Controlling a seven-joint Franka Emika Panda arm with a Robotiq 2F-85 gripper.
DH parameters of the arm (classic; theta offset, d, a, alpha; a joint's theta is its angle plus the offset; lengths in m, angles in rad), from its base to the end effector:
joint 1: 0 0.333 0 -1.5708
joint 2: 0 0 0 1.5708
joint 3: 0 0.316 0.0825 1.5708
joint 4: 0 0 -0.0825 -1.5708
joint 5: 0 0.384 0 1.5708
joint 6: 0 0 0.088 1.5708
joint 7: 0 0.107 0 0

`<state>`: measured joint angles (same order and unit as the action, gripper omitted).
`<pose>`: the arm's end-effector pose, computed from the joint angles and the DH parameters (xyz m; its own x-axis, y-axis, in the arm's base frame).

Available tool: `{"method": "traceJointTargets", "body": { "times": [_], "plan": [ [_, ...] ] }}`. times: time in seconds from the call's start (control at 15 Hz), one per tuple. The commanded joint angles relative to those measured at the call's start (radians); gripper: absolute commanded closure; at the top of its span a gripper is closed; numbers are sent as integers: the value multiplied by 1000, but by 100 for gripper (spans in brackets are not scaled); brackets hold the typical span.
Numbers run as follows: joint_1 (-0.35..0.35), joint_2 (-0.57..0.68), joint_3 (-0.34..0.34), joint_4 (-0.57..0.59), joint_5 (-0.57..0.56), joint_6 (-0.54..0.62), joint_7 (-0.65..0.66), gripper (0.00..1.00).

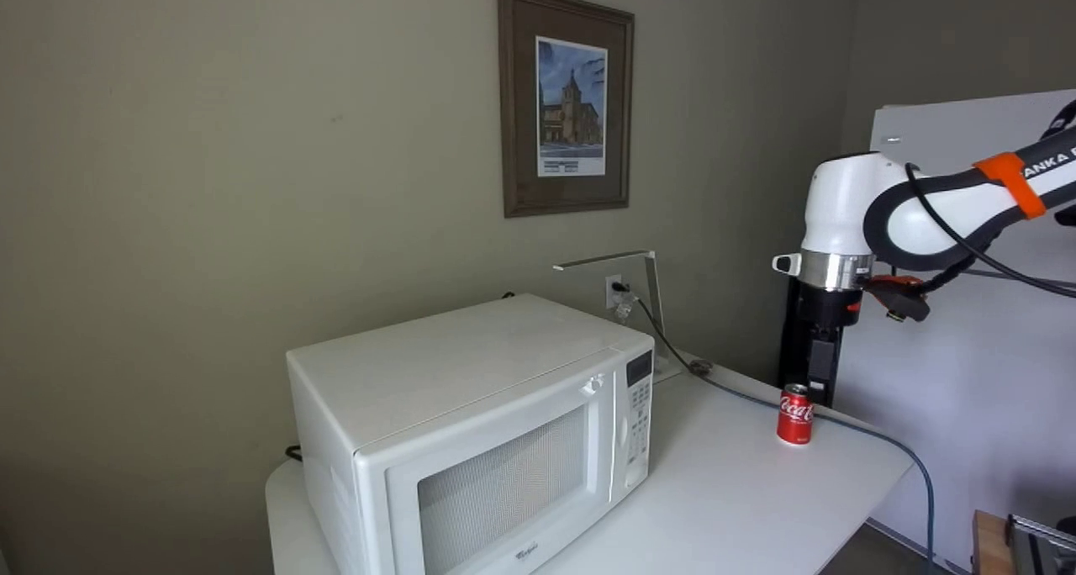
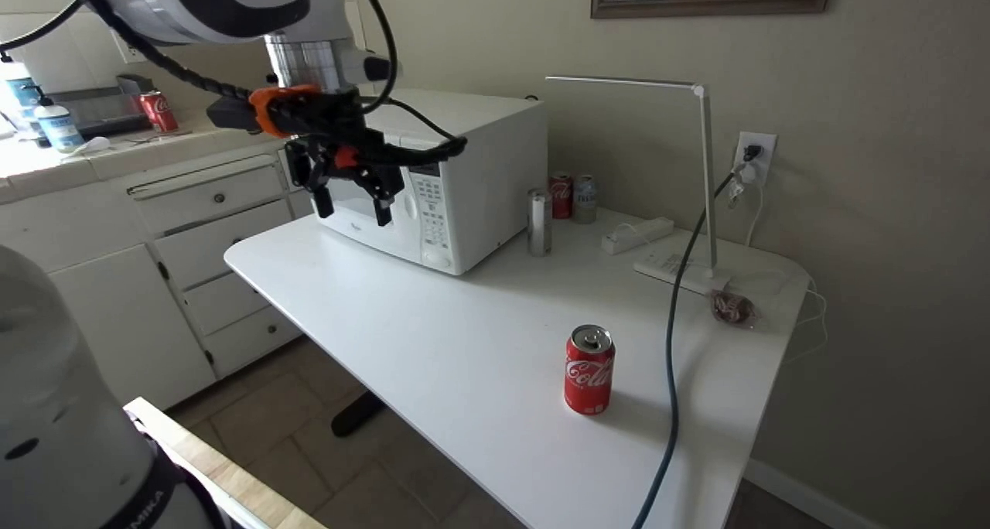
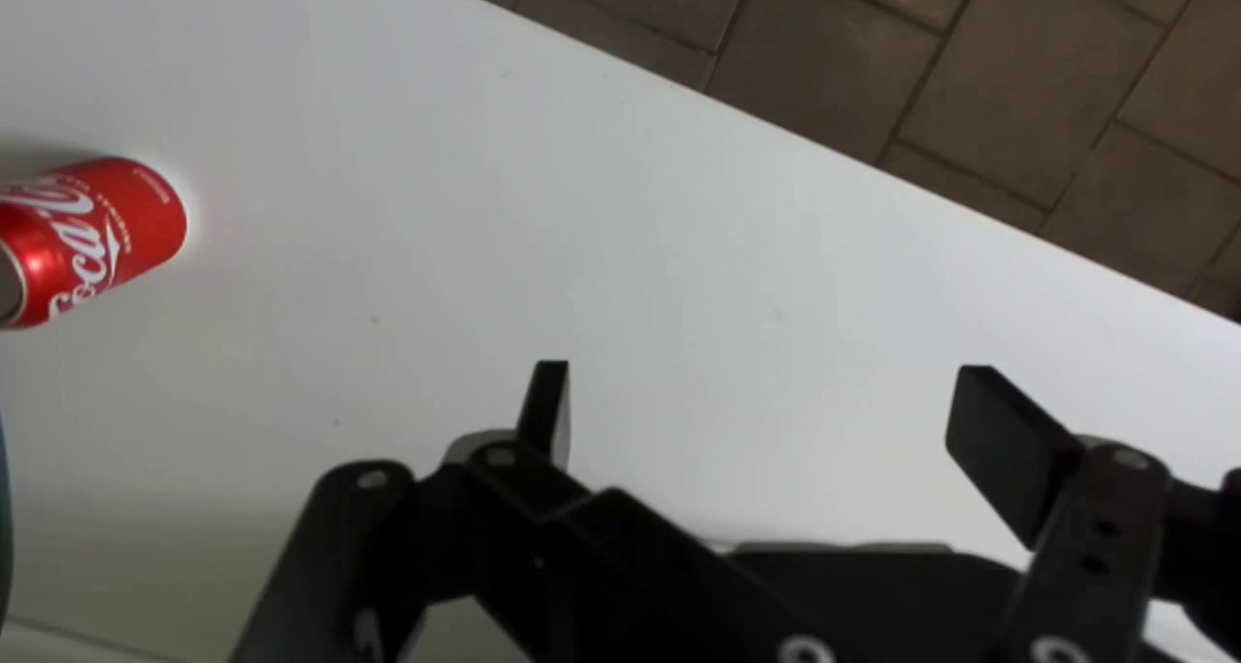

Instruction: Open the microwave door

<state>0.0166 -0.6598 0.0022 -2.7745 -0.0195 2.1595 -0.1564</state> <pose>0.3354 0.0055 0.4022 0.9820 0.1845 0.0413 0.1836 -0.9827 0.0248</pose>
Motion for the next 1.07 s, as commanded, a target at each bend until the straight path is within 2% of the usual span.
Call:
{"method": "traceJointTargets", "body": {
  "times": [0.0, 0.2, 0.33, 0.73, 0.8, 1.0],
  "plan": [
    [-1, -55, 23, 6, 15, 97, 113, 0],
    [-24, -4, 61, 24, -8, 229, 214, 0],
    [-43, 38, 123, 24, -33, 297, 304, 0],
    [-117, 158, 290, 23, -170, 370, 526, 0],
    [-113, 185, 292, 22, -198, 390, 510, 0],
    [-79, 274, 268, 20, -179, 457, 479, 0]
  ]
}}
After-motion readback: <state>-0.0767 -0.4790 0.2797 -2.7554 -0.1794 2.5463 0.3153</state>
